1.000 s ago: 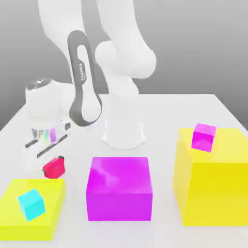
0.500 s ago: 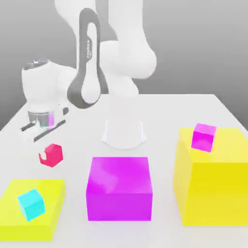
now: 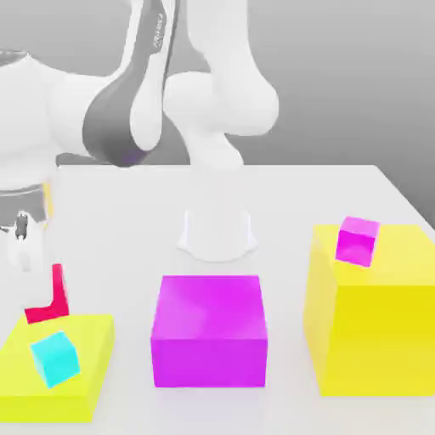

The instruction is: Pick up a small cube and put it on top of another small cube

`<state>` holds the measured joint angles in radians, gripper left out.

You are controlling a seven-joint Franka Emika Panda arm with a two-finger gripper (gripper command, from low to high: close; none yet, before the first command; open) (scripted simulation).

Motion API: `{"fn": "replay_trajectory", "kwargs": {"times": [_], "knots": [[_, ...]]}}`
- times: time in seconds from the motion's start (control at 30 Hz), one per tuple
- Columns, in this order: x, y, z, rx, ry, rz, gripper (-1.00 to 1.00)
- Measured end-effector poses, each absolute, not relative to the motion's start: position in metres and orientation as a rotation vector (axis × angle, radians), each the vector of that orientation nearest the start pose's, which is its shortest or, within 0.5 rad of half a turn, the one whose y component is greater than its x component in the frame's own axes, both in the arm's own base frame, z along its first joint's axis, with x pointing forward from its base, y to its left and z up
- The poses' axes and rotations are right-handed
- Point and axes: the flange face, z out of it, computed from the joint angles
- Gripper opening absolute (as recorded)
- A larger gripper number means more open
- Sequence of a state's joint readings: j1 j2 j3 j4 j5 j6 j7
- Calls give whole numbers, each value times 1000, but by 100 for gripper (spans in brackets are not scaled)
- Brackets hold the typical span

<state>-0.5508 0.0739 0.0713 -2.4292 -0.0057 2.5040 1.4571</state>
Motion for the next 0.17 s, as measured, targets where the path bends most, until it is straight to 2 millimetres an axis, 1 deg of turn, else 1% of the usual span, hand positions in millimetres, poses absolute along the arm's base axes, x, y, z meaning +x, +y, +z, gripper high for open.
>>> {"fn": "replay_trajectory", "kwargs": {"times": [0.03, 0.07, 0.17], "knots": [[435, -226, 262, -1789, 2580, -1, -100], [435, -226, 248, -1791, 2579, -1, 100], [435, -226, 248, -1791, 2579, -1, 100]]}}
